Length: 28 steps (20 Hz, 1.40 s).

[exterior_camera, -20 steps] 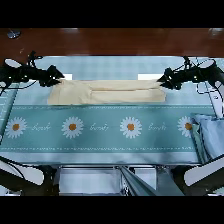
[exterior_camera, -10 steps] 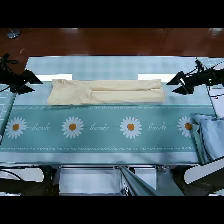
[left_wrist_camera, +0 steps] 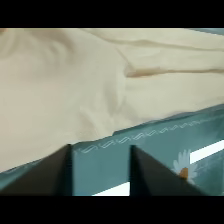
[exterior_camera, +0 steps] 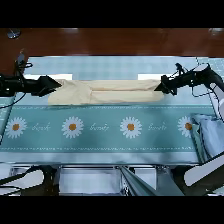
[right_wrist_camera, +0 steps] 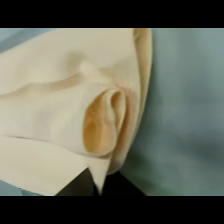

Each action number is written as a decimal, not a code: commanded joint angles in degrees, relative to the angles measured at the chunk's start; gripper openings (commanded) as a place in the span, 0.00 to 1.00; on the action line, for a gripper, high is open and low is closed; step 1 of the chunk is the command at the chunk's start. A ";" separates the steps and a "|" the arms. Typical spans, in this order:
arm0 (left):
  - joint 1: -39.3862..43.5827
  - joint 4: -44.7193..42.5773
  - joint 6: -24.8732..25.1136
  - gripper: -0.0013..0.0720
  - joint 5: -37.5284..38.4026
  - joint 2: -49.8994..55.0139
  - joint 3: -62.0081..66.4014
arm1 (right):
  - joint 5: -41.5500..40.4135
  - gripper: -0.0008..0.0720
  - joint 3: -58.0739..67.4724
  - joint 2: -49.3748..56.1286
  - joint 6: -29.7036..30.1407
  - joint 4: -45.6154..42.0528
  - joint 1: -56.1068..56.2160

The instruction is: Fold the shirts.

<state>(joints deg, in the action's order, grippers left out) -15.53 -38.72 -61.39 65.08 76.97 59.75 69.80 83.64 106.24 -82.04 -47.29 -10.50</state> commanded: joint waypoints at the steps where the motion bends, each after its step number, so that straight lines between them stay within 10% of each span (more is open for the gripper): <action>1: 4.00 7.04 2.08 0.05 -1.44 -0.66 -0.74 | 3.45 0.05 0.55 -6.38 1.29 -3.50 1.31; 5: 16.06 6.36 3.65 0.05 -4.04 -0.66 1.95 | 4.74 0.05 -11.21 -26.64 1.03 -11.78 1.73; 13: 49.83 -8.76 -12.11 0.05 -22.58 9.70 12.94 | 6.47 0.05 -35.28 -70.47 -8.76 -14.80 1.68; 19: 62.86 -15.10 -25.27 0.05 -12.33 28.15 26.97 | 8.70 0.05 -35.26 -76.70 -11.63 -14.10 1.68; 28: 61.00 -4.11 -21.86 0.05 -5.42 31.10 33.18 | 6.88 0.05 -35.26 -73.20 -10.58 -7.91 1.73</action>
<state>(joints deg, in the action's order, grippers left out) 49.39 -44.47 -83.40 57.01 108.71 90.15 76.88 48.42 31.92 -93.65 -58.28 -8.84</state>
